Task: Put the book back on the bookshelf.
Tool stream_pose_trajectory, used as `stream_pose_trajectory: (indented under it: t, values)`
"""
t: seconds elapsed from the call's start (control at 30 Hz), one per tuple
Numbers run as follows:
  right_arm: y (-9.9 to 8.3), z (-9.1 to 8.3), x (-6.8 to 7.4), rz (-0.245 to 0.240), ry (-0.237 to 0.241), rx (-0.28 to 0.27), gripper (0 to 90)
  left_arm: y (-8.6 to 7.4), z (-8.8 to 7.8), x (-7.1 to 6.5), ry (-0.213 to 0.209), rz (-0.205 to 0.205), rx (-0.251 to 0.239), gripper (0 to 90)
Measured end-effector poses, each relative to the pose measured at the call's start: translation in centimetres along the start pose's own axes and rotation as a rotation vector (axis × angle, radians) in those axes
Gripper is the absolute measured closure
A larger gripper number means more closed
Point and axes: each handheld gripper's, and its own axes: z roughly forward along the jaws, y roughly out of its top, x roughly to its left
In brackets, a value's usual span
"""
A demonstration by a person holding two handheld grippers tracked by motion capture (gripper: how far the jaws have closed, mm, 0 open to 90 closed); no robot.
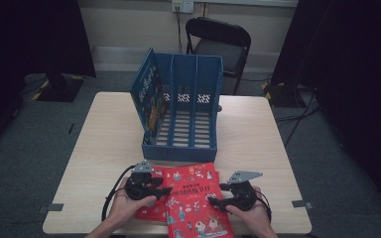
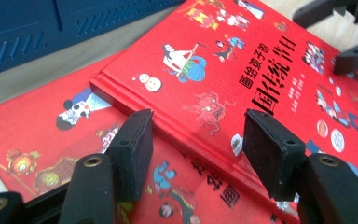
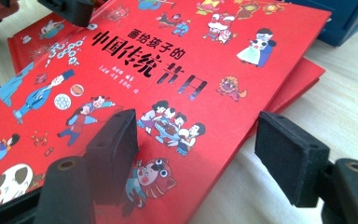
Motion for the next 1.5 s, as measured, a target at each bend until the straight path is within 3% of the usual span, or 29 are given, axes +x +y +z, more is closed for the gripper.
stream_pose_trajectory:
  t: [0.17,0.33,0.5,0.7,0.8,0.87,1.1,1.2,1.37,1.5]
  values:
    - [-0.6,-0.5,0.3,0.007,-0.008,-0.007,30.0,0.2,0.7,0.1,0.011,0.022,-0.030,42.6]
    - [-0.5,-0.2,0.3,0.022,-0.019,-0.010,22.9,0.6,1.0,-0.1,0.014,0.046,-0.010,39.9]
    - [0.0,0.5,0.1,0.026,-0.040,-0.009,17.6,0.8,1.1,-0.2,0.022,0.038,-0.007,38.9]
    - [0.1,1.0,-0.9,0.088,0.017,0.006,15.1,1.1,1.1,-0.1,0.009,0.026,0.013,38.7]
    - [0.1,1.0,-0.6,0.065,0.002,0.003,15.7,1.0,0.9,0.0,-0.017,0.021,0.022,38.8]
    - [0.2,0.9,-0.5,0.049,-0.003,0.003,15.9,0.7,0.8,-0.1,-0.022,0.071,0.023,38.7]
    - [0.5,0.7,0.0,0.014,-0.039,-0.004,16.4,0.4,0.5,0.0,-0.032,0.058,0.009,39.5]
    - [0.7,0.3,0.2,0.002,-0.048,-0.036,18.3,0.4,0.6,0.0,-0.042,0.045,0.006,38.2]
    - [1.3,-0.1,0.2,0.007,-0.028,-0.074,22.5,0.4,0.7,0.0,-0.049,0.038,0.001,36.0]
    - [2.1,0.4,0.0,0.025,0.017,-0.062,21.8,0.4,0.7,0.3,-0.064,0.031,-0.005,37.3]
